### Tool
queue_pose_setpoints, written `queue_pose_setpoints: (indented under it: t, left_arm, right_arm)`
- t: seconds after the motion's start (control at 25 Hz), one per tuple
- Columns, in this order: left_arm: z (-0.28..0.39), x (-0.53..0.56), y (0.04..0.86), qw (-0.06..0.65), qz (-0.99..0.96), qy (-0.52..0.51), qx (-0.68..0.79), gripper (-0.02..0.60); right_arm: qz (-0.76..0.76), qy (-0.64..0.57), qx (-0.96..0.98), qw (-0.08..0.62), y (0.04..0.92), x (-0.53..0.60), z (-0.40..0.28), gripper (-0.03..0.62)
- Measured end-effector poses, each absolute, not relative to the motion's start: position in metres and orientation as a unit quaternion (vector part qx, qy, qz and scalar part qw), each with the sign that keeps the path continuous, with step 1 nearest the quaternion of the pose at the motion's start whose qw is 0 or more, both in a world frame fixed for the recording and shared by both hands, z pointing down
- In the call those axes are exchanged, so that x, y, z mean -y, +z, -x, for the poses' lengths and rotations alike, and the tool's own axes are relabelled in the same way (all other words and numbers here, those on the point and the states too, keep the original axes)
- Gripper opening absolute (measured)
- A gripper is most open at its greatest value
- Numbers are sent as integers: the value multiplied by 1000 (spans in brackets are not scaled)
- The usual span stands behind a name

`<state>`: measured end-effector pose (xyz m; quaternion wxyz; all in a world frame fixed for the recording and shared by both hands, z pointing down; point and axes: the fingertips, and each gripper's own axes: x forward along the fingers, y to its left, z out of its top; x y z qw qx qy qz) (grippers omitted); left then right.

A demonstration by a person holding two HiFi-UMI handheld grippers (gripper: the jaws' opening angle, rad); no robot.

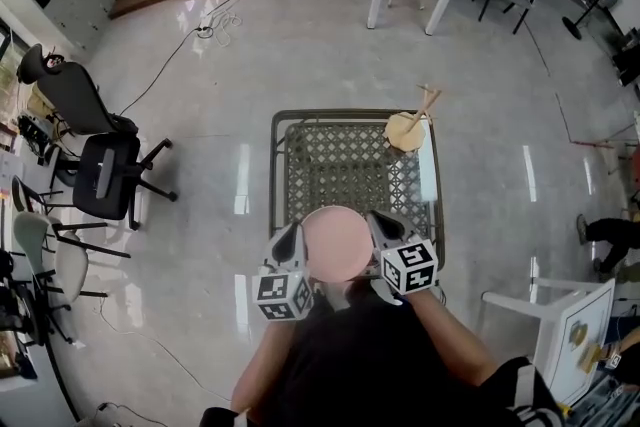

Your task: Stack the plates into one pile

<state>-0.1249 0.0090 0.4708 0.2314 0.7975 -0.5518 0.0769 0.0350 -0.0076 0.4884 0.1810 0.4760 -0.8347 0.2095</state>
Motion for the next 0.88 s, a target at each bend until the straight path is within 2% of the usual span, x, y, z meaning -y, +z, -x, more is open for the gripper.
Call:
queue_pose_setpoints:
  t: [0.28,0.88]
  left_arm:
    - [122,-16,433,180,-809,61,556,17]
    - [126,-6,419,168,-811,45,558,17]
  right_arm:
    - [-472,181,849,156,457,1,-28,10]
    - [-464,166,860,130,433,5,-18,9]
